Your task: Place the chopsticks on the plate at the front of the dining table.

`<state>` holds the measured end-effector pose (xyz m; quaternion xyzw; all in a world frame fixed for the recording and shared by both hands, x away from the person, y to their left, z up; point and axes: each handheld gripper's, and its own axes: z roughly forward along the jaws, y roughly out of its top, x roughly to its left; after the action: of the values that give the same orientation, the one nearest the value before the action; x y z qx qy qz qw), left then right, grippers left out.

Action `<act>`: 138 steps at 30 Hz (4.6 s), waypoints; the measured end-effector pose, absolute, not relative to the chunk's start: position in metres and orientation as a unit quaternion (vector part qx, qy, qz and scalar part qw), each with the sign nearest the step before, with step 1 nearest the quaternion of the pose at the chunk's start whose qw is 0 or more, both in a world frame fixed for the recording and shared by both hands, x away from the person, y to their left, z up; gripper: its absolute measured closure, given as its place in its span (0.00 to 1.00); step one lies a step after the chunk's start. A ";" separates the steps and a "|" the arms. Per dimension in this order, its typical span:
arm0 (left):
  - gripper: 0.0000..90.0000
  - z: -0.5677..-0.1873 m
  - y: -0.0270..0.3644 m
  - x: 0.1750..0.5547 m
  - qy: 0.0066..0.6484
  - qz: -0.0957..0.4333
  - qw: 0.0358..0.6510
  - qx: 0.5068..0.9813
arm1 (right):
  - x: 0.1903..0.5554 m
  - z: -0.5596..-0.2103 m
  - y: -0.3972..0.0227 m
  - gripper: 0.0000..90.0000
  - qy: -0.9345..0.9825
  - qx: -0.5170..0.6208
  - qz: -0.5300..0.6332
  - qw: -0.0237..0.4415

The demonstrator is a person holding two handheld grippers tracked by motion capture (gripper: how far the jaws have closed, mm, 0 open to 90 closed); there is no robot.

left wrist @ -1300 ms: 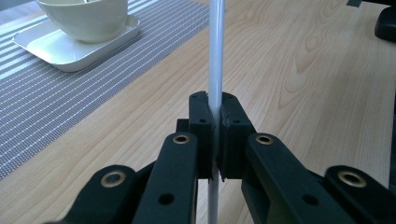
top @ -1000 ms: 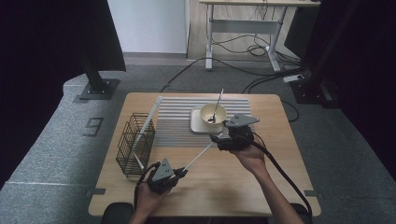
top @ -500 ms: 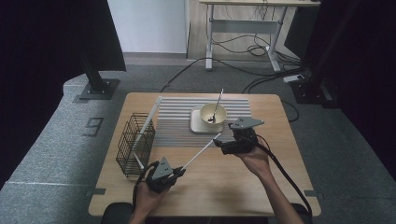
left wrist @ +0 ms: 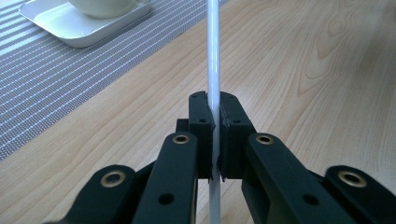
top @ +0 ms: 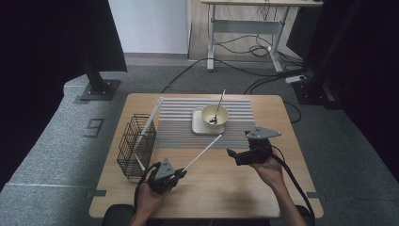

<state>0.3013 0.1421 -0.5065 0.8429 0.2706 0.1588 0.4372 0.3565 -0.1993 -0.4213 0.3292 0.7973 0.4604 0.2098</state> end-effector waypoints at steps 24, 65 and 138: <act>0.95 -0.512 0.133 0.308 0.278 0.153 0.422 0.849 | 0.335 -0.498 -0.271 0.00 0.791 0.391 0.417 0.219; 0.95 -0.502 0.124 0.345 0.299 0.158 0.404 0.850 | 0.342 -0.558 -0.275 0.00 0.825 0.411 0.350 0.168; 0.95 -0.523 0.108 0.502 0.434 0.174 0.303 0.830 | 0.343 -0.558 -0.275 0.00 0.825 0.411 0.350 0.169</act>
<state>0.5022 0.1080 -0.5226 0.8304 0.4340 0.1736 0.3033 0.3425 -0.2749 -0.5582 0.4112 0.8246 0.3495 0.1695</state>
